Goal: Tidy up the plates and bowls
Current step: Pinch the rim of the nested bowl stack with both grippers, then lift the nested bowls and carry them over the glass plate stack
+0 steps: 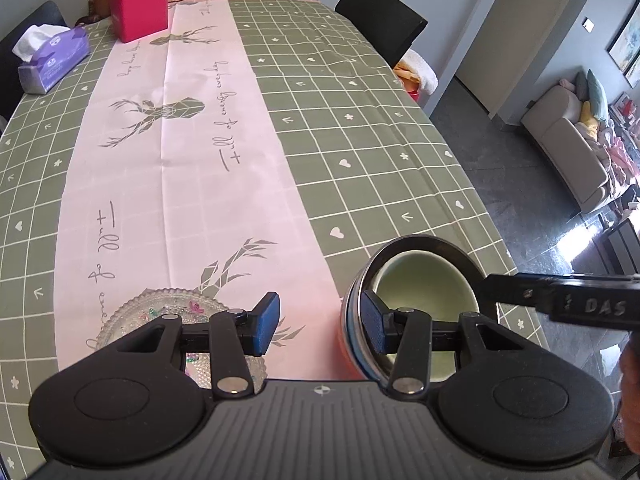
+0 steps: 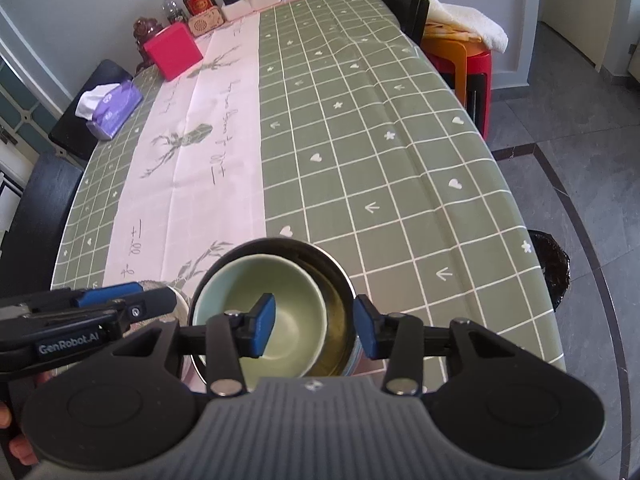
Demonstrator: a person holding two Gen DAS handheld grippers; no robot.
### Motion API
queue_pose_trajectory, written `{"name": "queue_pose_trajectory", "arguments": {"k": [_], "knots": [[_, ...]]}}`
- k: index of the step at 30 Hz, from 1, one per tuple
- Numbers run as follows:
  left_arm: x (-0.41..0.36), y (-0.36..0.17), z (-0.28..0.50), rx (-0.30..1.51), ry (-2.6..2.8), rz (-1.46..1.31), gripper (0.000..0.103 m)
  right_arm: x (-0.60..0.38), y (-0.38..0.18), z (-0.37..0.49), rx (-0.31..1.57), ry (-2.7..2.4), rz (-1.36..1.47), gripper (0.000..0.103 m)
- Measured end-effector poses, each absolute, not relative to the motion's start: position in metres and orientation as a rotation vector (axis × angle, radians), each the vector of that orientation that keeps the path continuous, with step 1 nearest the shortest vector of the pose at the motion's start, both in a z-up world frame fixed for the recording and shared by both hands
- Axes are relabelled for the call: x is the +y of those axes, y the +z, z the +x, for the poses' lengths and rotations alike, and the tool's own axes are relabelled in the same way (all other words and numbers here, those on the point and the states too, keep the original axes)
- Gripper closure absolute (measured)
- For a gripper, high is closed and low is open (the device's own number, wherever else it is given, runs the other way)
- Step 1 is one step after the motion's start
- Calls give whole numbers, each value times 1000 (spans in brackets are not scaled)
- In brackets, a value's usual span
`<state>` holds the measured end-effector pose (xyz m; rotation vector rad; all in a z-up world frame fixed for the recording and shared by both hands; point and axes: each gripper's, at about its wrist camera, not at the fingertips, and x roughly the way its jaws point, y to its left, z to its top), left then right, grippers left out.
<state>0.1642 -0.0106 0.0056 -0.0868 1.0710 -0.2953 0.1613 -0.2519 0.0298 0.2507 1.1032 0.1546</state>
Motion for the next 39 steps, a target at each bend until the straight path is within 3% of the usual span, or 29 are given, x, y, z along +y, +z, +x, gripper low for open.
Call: {"name": "queue_pose_trajectory", "arguments": {"k": [6, 11, 17, 39], "knots": [[-8, -1, 163, 1087, -301, -97, 49, -267, 33, 160, 1087, 123, 276, 51], [-9, -7, 163, 1082, -312, -127, 45, -274, 23, 162, 1090, 97, 310, 39], [-12, -17, 163, 1073, -320, -183, 38, -272, 0, 165, 1148, 104, 349, 39], [-21, -56, 172, 1124, -356, -232, 37, -271, -59, 163, 1241, 171, 591, 40]]}}
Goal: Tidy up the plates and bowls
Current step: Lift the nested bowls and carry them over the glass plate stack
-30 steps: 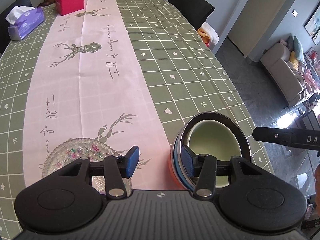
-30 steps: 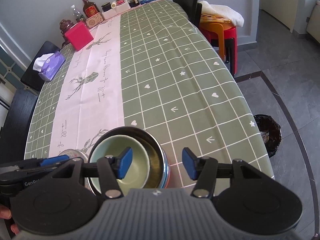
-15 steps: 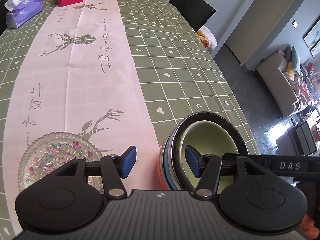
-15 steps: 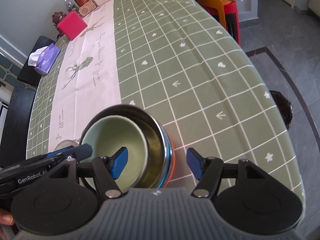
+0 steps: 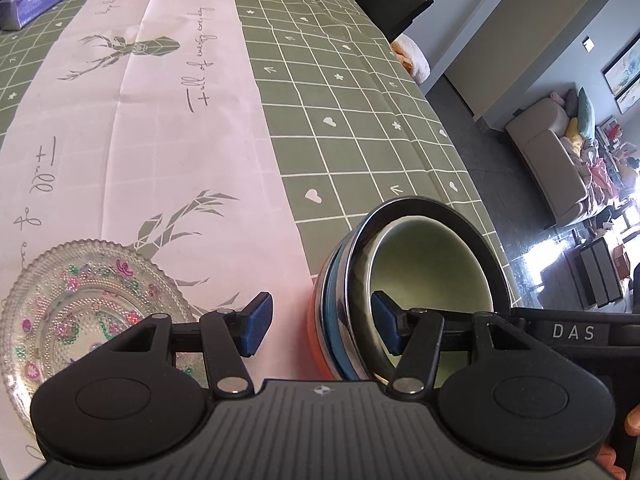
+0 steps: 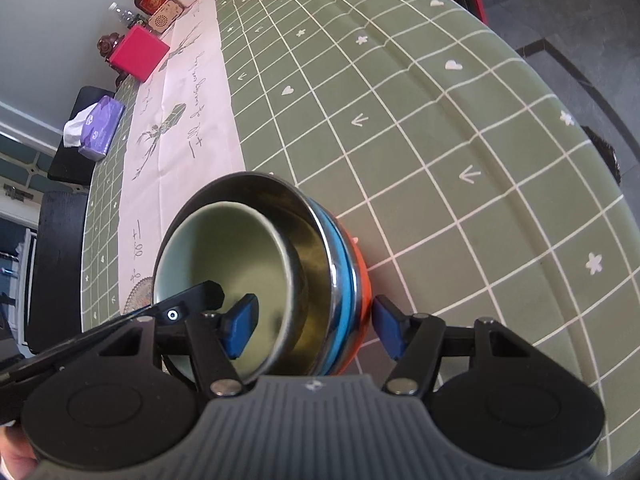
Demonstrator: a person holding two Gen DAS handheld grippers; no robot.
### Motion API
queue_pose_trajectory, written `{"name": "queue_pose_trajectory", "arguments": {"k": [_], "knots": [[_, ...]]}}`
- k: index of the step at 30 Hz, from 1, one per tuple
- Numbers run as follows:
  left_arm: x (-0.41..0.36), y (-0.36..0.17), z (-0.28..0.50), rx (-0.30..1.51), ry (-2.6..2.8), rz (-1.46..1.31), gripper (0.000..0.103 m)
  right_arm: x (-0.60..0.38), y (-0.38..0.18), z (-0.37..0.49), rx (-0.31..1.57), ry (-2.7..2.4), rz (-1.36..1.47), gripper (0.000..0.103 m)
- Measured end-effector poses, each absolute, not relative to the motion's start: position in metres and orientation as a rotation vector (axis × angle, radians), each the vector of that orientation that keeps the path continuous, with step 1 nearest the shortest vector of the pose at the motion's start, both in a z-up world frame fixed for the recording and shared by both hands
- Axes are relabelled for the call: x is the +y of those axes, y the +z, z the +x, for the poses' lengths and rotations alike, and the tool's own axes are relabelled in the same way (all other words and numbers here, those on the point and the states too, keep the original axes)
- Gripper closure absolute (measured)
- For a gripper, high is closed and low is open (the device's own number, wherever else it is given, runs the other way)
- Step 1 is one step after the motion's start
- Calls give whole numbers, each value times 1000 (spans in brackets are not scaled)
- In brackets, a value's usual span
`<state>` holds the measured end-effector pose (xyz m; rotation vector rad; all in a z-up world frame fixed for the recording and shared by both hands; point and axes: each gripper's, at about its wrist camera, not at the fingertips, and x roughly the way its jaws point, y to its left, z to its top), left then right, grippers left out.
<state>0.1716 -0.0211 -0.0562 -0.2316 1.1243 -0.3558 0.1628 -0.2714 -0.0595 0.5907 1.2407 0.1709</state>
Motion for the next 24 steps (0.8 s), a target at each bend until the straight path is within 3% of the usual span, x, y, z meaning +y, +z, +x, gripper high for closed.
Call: {"name": "queue_pose_trajectory", "arguments": {"k": [7, 12, 15, 24], "knots": [[-21, -73, 175, 1149, -392, -298, 36, -281, -76, 160, 1241, 155, 696, 49], [-22, -80, 176, 1161, -436, -348, 36, -282, -82, 159, 1237, 165, 737, 49], [-21, -83, 176, 1161, -452, -392, 43, -283, -83, 158, 1228, 170, 748, 50], [-26, -80, 177, 1185, -393, -407, 43, -285, -83, 157, 1218, 166, 762, 50]]}}
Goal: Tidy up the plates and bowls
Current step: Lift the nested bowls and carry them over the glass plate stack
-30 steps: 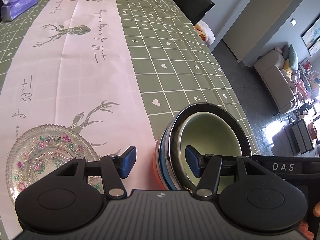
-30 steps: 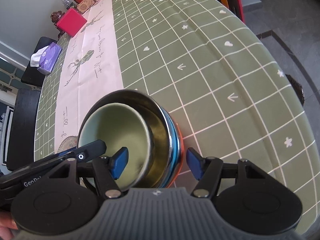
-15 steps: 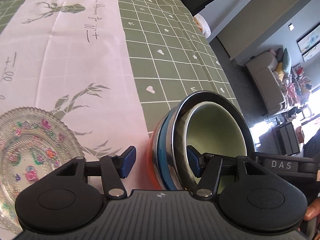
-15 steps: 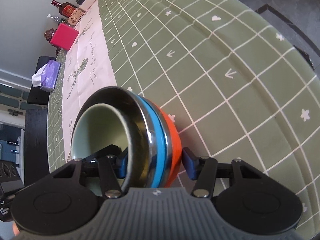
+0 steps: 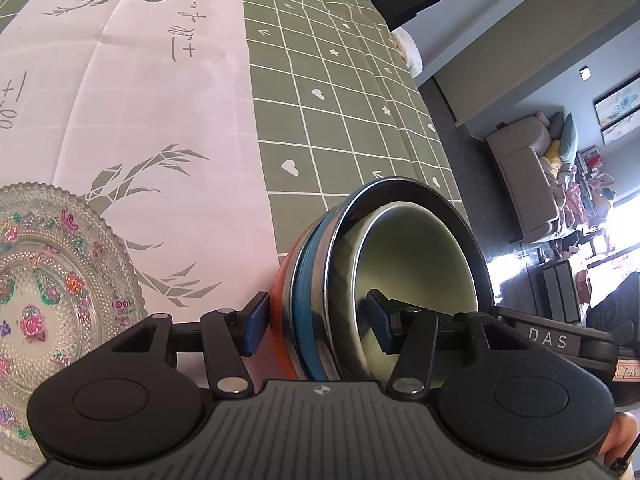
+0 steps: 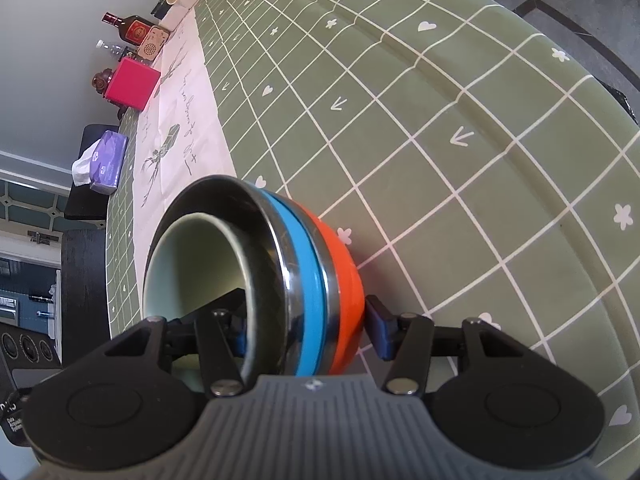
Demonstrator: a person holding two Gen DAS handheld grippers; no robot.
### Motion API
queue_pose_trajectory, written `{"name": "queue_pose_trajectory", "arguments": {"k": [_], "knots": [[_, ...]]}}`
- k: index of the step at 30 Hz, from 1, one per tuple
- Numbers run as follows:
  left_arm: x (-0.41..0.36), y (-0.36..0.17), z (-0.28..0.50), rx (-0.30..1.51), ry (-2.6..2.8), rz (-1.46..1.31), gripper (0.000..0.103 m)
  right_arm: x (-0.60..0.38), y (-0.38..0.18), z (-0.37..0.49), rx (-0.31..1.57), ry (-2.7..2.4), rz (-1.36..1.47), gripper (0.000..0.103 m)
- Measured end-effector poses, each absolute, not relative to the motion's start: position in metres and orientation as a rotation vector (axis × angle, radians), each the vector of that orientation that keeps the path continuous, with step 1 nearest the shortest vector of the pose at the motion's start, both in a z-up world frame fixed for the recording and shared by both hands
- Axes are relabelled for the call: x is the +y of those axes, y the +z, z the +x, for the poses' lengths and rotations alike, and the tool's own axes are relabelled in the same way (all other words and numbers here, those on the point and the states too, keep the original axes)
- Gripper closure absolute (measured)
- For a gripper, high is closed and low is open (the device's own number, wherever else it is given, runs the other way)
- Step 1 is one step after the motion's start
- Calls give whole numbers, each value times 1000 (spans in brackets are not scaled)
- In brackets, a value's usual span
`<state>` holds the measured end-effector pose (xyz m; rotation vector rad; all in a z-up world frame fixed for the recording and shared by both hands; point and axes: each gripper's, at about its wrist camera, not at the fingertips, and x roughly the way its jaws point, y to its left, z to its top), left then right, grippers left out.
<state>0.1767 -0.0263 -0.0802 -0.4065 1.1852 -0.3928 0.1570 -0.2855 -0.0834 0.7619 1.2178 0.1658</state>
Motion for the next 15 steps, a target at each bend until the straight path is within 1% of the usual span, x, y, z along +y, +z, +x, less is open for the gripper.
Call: {"name": "queue_pose_trajectory", "arguments": {"k": [15], "knots": [[-23, -70, 174, 1200, -329, -409, 45, -283, -78, 157, 1244, 148, 800, 51]]}}
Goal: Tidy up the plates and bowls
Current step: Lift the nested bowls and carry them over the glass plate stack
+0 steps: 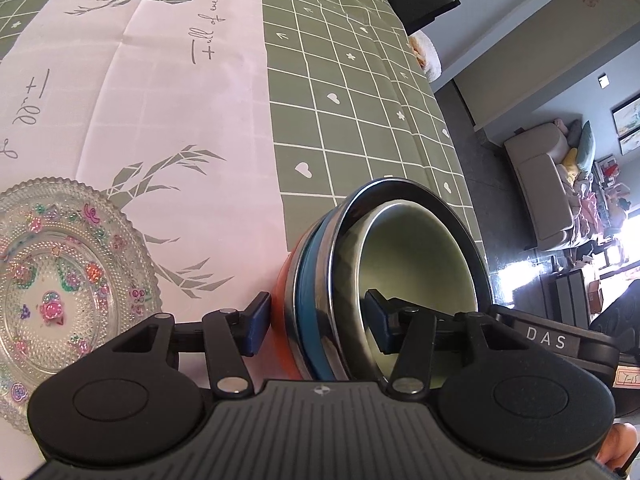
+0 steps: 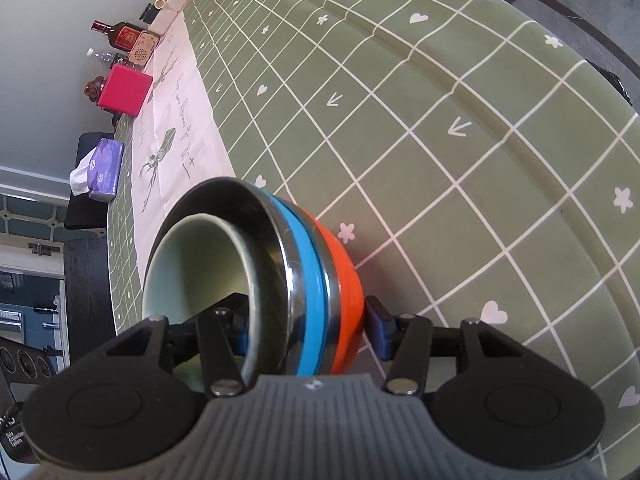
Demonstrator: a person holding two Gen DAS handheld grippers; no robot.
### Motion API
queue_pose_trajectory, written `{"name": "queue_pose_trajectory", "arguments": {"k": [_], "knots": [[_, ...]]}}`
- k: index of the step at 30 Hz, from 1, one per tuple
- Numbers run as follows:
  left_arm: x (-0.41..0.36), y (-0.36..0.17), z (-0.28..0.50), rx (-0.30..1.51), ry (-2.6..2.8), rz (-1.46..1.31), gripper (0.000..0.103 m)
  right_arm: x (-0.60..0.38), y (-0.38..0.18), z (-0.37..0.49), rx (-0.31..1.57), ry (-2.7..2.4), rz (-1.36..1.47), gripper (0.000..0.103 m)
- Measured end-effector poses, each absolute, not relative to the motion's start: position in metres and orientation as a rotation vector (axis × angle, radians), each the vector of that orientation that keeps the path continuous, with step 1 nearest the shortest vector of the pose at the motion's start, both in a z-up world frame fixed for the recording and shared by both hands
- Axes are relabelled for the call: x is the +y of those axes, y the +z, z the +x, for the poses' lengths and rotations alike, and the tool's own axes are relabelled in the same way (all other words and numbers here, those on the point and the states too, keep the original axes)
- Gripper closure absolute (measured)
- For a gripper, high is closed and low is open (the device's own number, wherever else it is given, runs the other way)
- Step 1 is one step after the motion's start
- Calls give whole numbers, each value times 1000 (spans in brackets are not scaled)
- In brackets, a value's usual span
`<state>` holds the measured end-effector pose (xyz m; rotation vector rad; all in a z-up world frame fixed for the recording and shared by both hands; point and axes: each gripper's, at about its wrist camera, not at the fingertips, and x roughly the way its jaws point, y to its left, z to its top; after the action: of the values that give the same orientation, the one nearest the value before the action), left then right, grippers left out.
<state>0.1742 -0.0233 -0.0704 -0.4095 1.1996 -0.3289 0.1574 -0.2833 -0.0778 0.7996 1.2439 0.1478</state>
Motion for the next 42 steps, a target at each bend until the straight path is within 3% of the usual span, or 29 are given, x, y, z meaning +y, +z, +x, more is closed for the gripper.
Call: {"name": "queue_pose_trajectory", "arguments": {"k": [22, 42], "knots": [[79, -4, 146, 1054, -179, -472, 46, -174, -16, 178, 1211, 374, 678, 51], [154, -47, 126, 1076, -92, -625, 46, -95, -43, 182, 1304, 431, 544, 51]]}}
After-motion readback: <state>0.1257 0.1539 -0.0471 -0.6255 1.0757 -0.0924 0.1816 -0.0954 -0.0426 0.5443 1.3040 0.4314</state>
